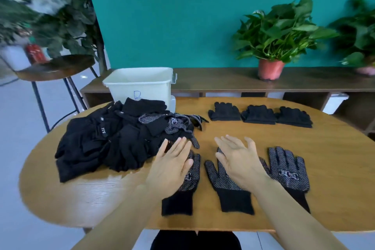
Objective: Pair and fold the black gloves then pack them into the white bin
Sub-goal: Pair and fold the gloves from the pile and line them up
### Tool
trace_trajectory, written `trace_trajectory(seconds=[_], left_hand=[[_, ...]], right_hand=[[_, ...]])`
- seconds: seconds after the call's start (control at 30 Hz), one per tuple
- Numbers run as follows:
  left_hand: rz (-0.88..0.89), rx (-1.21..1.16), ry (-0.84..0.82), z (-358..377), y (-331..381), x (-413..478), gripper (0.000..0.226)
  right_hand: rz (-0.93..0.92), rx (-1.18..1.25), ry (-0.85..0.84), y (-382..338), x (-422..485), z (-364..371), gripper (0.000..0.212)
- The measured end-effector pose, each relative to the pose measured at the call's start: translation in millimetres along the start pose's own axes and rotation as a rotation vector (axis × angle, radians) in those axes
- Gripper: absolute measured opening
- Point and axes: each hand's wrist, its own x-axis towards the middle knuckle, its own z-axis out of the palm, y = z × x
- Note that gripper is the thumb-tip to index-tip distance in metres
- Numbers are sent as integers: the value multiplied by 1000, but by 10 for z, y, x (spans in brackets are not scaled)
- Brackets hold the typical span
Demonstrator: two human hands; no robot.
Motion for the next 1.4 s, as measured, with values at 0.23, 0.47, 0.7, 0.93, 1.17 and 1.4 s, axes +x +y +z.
trace_trajectory(seconds=[0.23, 0.47, 0.7, 0.93, 1.17, 1.4], left_hand=[[-45, 36, 93, -18, -646, 106, 56], [-96, 102, 149, 52, -1226, 445, 47], [-60, 132, 220, 252, -1591, 687, 51], [-59, 72, 333, 289, -1655, 723, 42], [-90, 83, 345, 119, -1611, 684, 27], [-265, -393, 440, -849, -1342, 808, 17]], right_hand=[[-110, -83, 371, -124, 541, 286, 36], [-246, -82, 386, -426, 1290, 440, 36], [-321, -94, 244, -753, 1918, 756, 39], [-334, -111, 293, -833, 2074, 858, 16], [-329, -84, 415, -933, 2081, 622, 31], [-179, 386, 405, -953, 1957, -252, 23]])
